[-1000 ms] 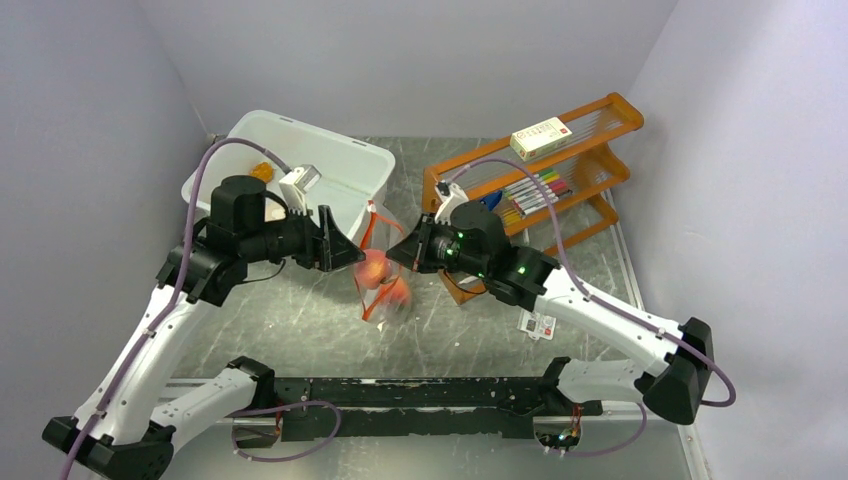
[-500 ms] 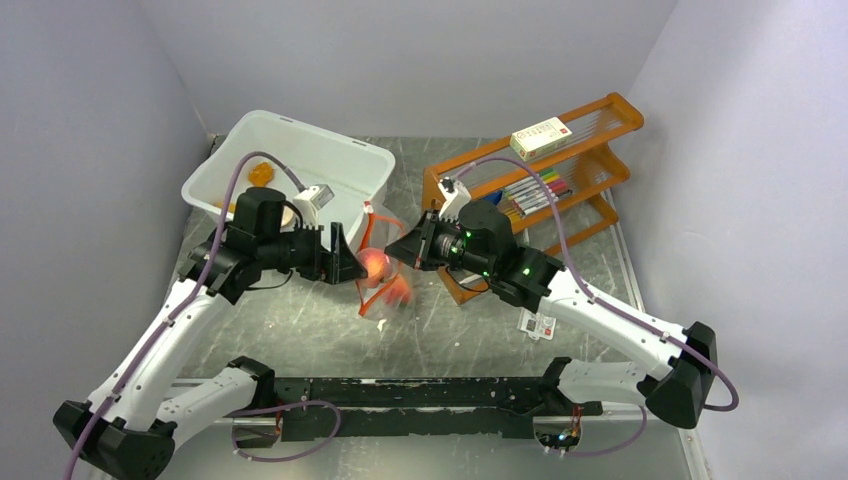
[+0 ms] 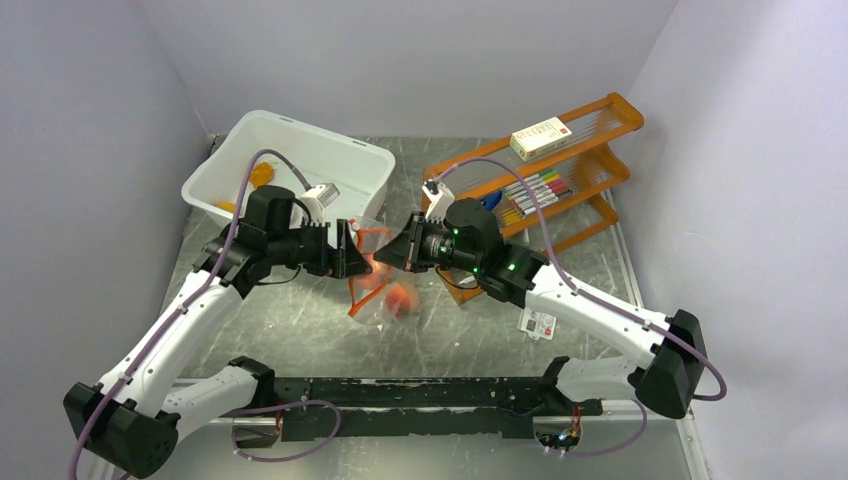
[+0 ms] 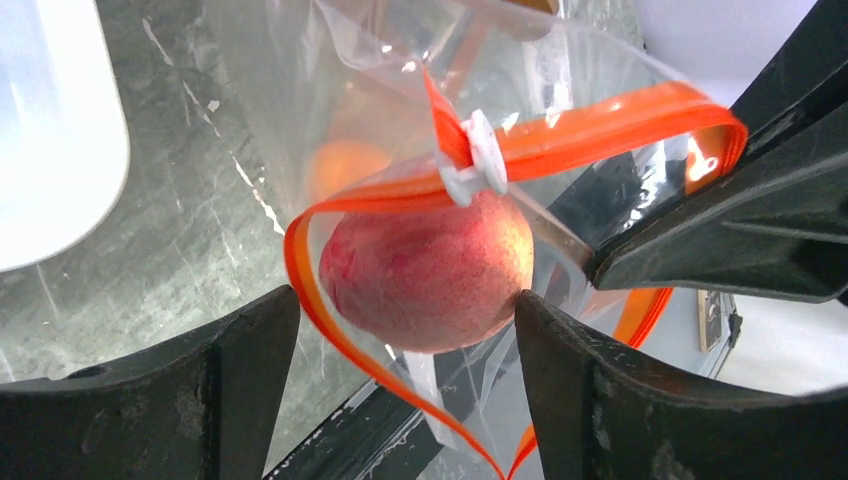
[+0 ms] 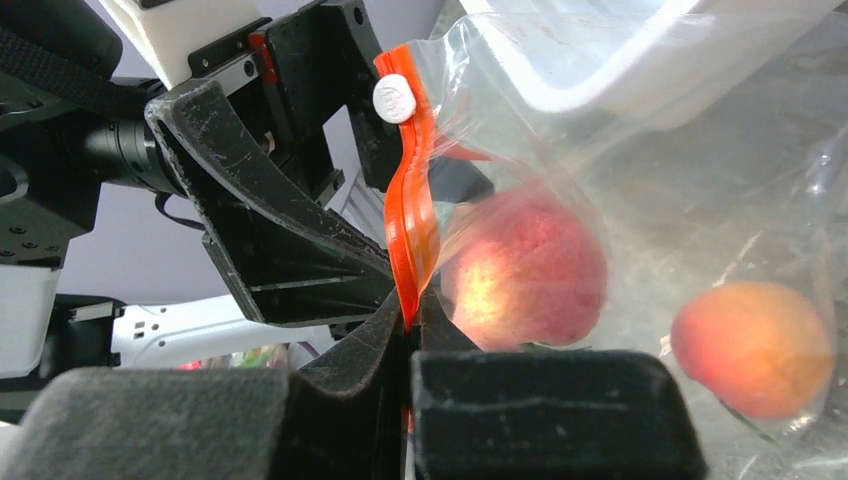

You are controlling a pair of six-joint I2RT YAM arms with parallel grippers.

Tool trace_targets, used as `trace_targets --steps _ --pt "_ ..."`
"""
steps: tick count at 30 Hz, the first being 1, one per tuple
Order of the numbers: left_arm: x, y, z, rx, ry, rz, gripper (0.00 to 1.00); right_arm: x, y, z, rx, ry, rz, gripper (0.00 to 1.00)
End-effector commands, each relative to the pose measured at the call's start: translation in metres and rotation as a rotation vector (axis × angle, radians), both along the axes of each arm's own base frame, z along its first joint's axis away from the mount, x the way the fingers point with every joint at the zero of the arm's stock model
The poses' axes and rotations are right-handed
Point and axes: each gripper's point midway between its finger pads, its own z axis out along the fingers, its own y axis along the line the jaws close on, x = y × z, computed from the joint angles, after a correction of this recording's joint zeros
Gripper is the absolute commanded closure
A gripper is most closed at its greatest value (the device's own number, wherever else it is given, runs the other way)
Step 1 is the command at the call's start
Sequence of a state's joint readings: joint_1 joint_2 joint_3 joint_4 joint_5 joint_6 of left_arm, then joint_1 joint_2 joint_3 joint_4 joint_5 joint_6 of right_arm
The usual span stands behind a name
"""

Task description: Place the food in the zip-top bag and seal the zipper

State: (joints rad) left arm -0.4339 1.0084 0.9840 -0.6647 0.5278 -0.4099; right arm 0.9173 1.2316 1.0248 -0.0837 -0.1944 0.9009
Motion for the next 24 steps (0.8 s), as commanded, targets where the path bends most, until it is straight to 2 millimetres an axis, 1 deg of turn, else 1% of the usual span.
trace_targets --steps 1,3,5,9,10,11,12,13,15,16,18,20,23,24 --pt "0.004 -0.009 0.009 -0.056 -0.031 -0.011 0.20 -0.001 0.008 0.016 0.055 -0.031 0.039 1.00" --pt "0.000 -0.014 0.012 -0.093 -0.021 -0.029 0.19 -0.001 0.009 0.015 0.053 -0.028 0.041 1.00" --pt "-0.005 -0.017 0.020 -0.130 -0.017 -0.047 0.20 0.001 0.007 0.013 0.042 -0.026 0.028 1.00" --pt "-0.013 -0.012 0.041 -0.137 -0.040 -0.034 0.29 0.010 -0.009 0.012 0.039 -0.030 -0.038 1.00" --pt "-0.015 -0.010 0.047 -0.138 -0.052 -0.031 0.33 0.013 -0.012 0.017 0.053 -0.035 -0.047 1.00" --pt "-0.017 -0.009 0.053 -0.145 -0.064 -0.031 0.37 0.013 -0.015 0.010 0.050 -0.023 -0.047 1.00" --pt "-0.020 -0.007 0.060 -0.151 -0.079 -0.030 0.38 0.013 -0.017 0.007 0.049 -0.014 -0.045 1.00" --pt "-0.022 -0.006 0.065 -0.155 -0.089 -0.030 0.35 0.014 -0.018 0.007 0.051 -0.011 -0.043 1.00" --pt "-0.024 -0.004 0.071 -0.151 -0.102 -0.026 0.22 0.014 -0.019 0.007 0.054 -0.010 -0.035 1.00" --pt "-0.025 -0.002 0.073 -0.144 -0.106 -0.021 0.19 0.014 -0.020 0.008 0.055 -0.009 -0.036 1.00" --pt "-0.024 0.002 0.075 -0.124 -0.122 -0.004 0.18 0.015 -0.021 0.010 0.063 -0.011 -0.037 1.00" --pt "-0.023 0.005 0.072 -0.107 -0.127 0.013 0.17 0.014 -0.021 0.010 0.072 -0.010 -0.035 1.00" --pt "-0.025 0.001 0.067 -0.120 -0.099 -0.015 0.26 0.013 -0.019 0.011 0.077 -0.006 -0.022 1.00" --pt "-0.025 -0.001 0.064 -0.123 -0.090 -0.025 0.32 0.013 -0.019 0.010 0.077 -0.003 -0.020 1.00"
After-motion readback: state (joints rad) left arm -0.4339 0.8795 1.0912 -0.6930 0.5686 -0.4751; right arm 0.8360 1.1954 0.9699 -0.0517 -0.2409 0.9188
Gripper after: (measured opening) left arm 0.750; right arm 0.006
